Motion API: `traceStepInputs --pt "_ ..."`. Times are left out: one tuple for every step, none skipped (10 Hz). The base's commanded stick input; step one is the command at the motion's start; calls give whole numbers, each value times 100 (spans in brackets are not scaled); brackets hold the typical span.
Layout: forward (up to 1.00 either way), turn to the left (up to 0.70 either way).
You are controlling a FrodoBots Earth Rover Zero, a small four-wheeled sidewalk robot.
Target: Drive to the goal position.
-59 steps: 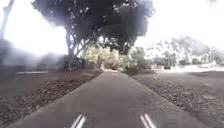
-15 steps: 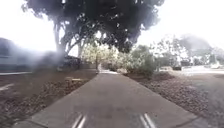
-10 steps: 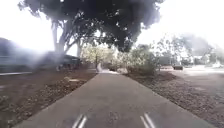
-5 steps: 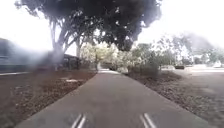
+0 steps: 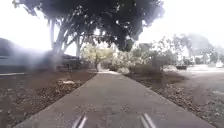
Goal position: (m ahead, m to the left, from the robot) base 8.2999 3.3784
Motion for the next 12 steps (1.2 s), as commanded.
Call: traceStepInputs --pt "70 0" --pt "70 0" --pt "70 0" --pt "70 0" --pt "70 0" --pt "70 0" --pt "70 -3" --pt "70 -8" --pt "70 0" --pt "70 0" --pt "70 0" --pt "70 0"
